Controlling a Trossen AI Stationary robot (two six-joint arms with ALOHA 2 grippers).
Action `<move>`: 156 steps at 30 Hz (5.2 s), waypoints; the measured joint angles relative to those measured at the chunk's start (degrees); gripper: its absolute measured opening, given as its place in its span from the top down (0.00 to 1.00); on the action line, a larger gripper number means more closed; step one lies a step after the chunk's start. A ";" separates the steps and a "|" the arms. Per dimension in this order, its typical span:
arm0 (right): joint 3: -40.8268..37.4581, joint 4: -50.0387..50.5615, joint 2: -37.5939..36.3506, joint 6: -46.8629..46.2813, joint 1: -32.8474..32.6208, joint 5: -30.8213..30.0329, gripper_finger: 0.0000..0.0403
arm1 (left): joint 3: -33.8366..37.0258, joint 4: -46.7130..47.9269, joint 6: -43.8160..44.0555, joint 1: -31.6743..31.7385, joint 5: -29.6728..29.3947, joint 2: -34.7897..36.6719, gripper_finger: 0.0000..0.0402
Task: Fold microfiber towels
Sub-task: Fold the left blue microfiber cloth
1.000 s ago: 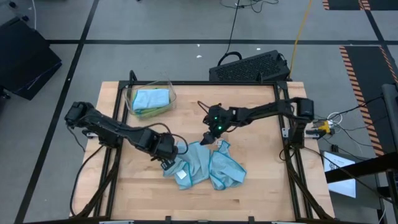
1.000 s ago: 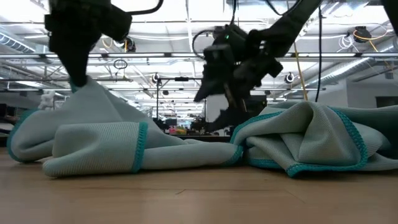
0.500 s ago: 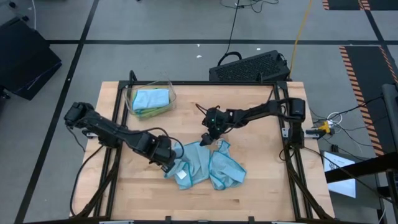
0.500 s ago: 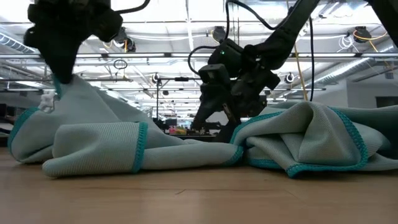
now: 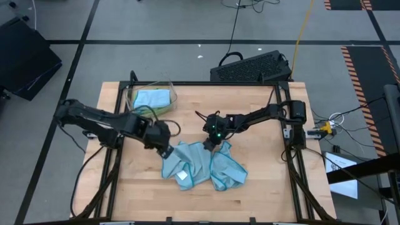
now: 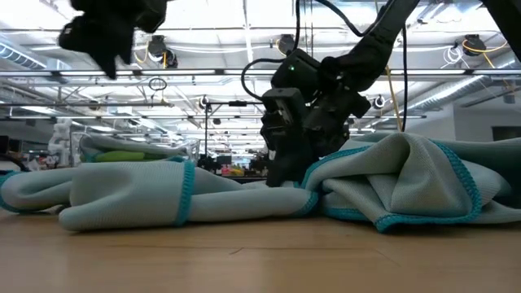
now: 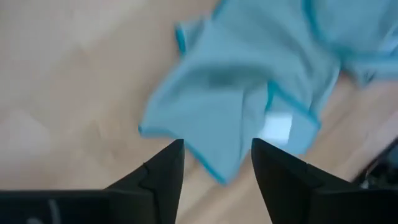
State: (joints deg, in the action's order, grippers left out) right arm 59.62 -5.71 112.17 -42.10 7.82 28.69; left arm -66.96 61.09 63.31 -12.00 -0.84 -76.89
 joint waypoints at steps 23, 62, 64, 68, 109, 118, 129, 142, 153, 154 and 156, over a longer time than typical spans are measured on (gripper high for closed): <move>-0.02 16.24 -27.17 25.64 0.04 -28.73 0.99 | -0.04 -41.84 -47.28 13.58 -14.56 -15.54 0.21; -0.04 8.90 -30.42 7.28 7.56 -1.96 0.40 | 0.03 -36.30 -90.83 12.70 -14.83 -7.74 0.99; -0.03 6.24 -28.74 6.37 9.28 1.32 0.36 | 0.03 -36.50 -91.29 11.34 -17.05 -7.79 0.98; -0.10 0.00 -24.42 4.30 11.55 9.49 0.31 | 0.02 -34.62 -91.96 8.90 -23.10 -7.79 0.98; 4.31 20.43 -40.77 24.75 8.20 -13.55 1.00 | 0.02 -37.80 -49.12 11.77 -12.23 0.71 0.45; 18.54 38.23 -41.55 38.19 7.08 -18.52 1.00 | 0.00 -55.55 -58.08 22.15 -2.67 -2.30 0.44; 32.63 49.29 -41.59 40.46 5.13 -18.00 1.00 | -7.76 -72.60 -61.10 27.19 17.50 -13.87 0.44; 38.31 52.53 -41.52 39.86 5.20 -11.12 1.00 | -22.11 -90.15 -38.39 30.03 35.26 -21.93 0.44; 38.33 50.39 -40.12 40.84 5.33 -8.71 1.00 | -26.32 -91.50 -33.03 30.50 44.77 -29.80 0.44; 38.31 50.18 -40.12 40.61 5.33 -8.76 1.00 | -26.32 -91.71 -31.88 30.59 46.42 -30.64 0.44; 38.31 49.97 -40.06 40.46 5.33 -8.57 1.00 | -26.28 -93.39 -28.73 30.62 50.12 -32.21 0.44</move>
State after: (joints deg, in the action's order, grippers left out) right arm 97.93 44.26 72.12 -1.65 13.15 20.12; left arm -93.24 -32.30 34.58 18.61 49.28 -109.10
